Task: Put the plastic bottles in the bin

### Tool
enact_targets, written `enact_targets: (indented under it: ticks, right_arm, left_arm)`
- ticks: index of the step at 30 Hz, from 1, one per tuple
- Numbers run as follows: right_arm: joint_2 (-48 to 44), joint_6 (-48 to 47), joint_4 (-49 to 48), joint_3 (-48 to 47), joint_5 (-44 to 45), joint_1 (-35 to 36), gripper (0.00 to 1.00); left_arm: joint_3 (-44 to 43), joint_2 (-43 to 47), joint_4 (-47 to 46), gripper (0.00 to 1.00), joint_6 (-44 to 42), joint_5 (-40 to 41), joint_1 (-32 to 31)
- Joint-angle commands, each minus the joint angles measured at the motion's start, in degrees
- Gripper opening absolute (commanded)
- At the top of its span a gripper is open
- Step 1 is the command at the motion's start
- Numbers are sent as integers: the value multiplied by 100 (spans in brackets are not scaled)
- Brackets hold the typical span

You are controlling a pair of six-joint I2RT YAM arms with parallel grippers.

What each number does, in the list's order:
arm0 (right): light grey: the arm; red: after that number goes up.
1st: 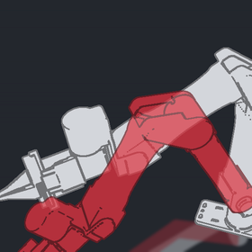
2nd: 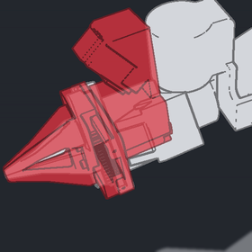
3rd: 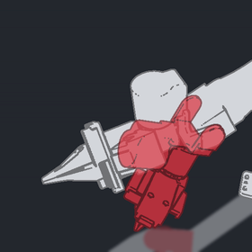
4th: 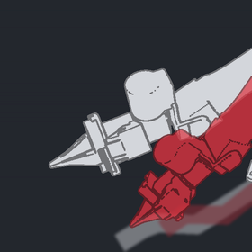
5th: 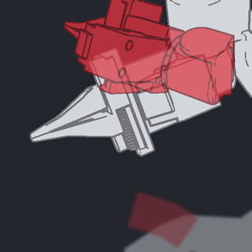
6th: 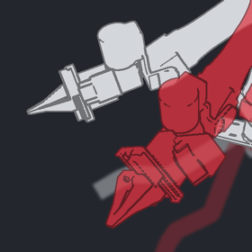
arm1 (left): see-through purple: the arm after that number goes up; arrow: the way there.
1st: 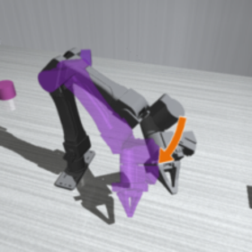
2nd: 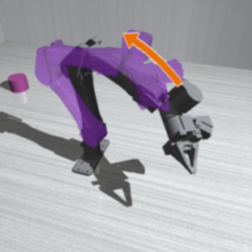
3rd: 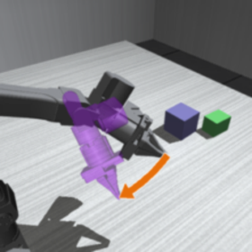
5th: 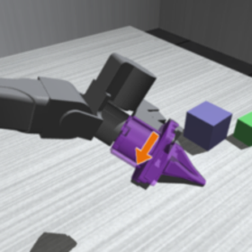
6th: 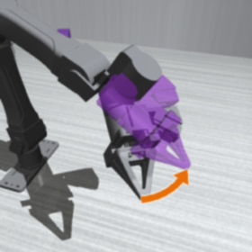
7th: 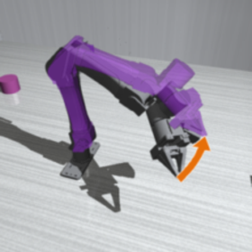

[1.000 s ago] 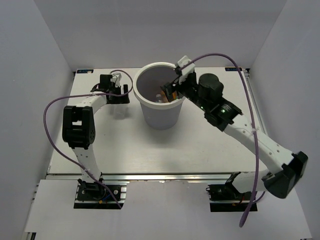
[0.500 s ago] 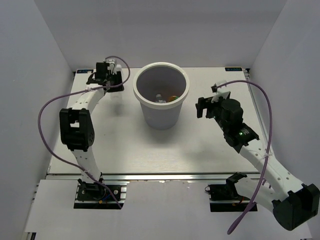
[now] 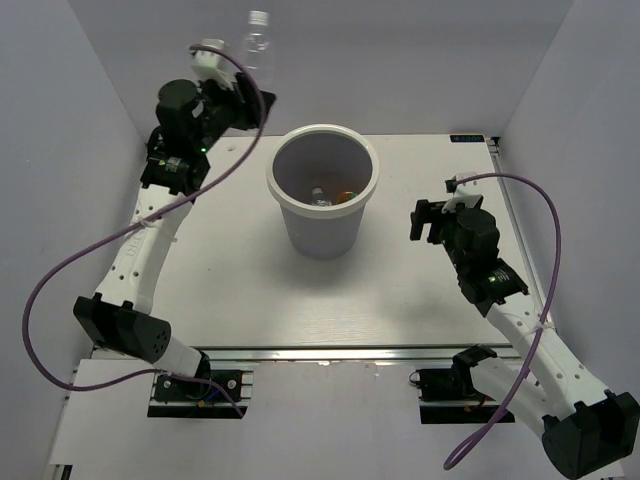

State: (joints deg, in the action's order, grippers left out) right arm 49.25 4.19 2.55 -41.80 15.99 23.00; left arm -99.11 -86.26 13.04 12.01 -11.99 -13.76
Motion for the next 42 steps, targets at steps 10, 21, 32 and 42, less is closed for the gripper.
enact_targets:
  ticks: [10,21,32,42]
  right_arm:
    - [-469,39,106,409,202,-261,89]
    - [-391,47,-35,401,247,-446,89]
    - [-13,277,45,5,-208,-833,89]
    - [40,302,-413,49,-808,-833,89]
  left_arm:
    - [646,-85,-72,87,-76,-647,-1023]
    - [508,-49,5,98,-85,397,-1067]
    - [1199,232,50,98,1321,688,1241]
    - [2607,628,-74,98,1524,1067,1886]
